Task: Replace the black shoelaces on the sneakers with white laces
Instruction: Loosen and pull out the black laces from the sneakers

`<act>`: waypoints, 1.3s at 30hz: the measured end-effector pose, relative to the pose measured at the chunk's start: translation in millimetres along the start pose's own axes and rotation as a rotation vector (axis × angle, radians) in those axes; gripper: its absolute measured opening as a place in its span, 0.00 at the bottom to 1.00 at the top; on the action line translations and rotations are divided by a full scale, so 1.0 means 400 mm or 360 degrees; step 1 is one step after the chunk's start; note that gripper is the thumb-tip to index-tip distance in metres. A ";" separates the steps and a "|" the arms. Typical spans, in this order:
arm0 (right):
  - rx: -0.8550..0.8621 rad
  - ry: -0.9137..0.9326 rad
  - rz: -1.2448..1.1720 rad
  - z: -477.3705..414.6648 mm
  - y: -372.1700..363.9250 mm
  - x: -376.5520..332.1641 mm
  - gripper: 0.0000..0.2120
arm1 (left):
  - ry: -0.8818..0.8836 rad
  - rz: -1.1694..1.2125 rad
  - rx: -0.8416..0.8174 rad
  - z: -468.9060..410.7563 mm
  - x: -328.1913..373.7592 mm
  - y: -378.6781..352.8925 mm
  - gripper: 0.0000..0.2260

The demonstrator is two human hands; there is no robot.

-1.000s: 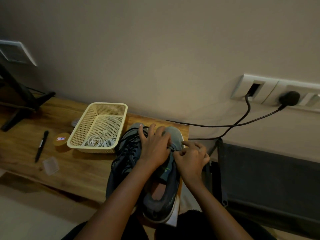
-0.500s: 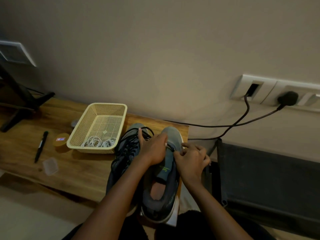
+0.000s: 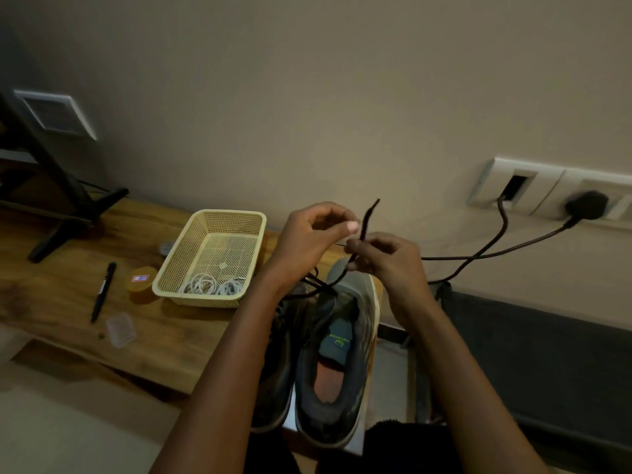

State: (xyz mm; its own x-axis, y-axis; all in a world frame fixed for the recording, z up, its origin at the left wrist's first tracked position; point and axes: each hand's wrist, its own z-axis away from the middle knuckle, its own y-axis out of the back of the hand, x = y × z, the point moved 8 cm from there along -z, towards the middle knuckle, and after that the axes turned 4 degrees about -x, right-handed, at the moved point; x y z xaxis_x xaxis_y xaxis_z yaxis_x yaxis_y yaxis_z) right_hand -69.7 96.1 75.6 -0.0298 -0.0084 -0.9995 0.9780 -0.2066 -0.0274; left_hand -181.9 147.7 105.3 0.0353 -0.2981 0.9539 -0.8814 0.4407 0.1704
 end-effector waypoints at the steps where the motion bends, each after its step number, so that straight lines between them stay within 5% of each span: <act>1: 0.0056 -0.0019 -0.0149 0.002 0.008 -0.004 0.02 | -0.0015 0.0012 0.0037 0.002 0.005 0.007 0.08; 3: 0.0316 0.0028 -0.0291 0.007 0.048 -0.014 0.03 | 0.0049 0.0040 0.0067 0.006 -0.010 0.019 0.08; 7: 0.1483 0.0633 0.0310 0.108 0.196 -0.129 0.07 | 0.0459 -0.0371 0.0222 0.028 -0.108 0.064 0.06; 10: 0.1686 0.1067 0.0617 0.158 0.224 -0.195 0.13 | 0.0739 -0.0837 0.0226 0.053 -0.172 0.100 0.07; 14: 0.1738 0.1245 0.0860 0.173 0.245 -0.237 0.17 | 0.0840 -0.0931 0.0136 0.068 -0.188 0.107 0.08; 17: 0.1477 0.0974 0.0998 0.116 0.249 -0.194 0.15 | 0.0798 -0.0950 0.0030 0.067 -0.193 0.077 0.07; 22: 0.0363 0.0072 0.1143 -0.039 0.155 0.064 0.08 | 0.0849 -0.1129 -0.0270 0.073 -0.224 0.000 0.02; 27: -0.0305 -0.0081 0.1400 -0.060 0.019 0.167 0.05 | 0.0951 -0.1436 -0.0528 0.099 -0.241 -0.049 0.17; 36: -0.0345 0.0115 0.2018 -0.057 -0.047 0.212 0.07 | 0.0743 -0.1948 -0.0108 0.142 -0.214 -0.076 0.12; 39: -0.0330 0.0152 0.1947 -0.059 -0.044 0.220 0.06 | 0.0655 -0.2091 0.0024 0.160 -0.203 -0.085 0.12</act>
State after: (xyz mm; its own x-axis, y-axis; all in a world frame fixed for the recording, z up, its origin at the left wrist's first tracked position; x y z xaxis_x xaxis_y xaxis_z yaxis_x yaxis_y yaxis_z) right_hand -84.8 122.2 -12.1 0.9300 -0.0133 -0.3674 0.3676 0.0448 0.9289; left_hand -184.9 102.6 6.2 0.9718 -0.2138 0.0993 -0.0967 0.0226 0.9951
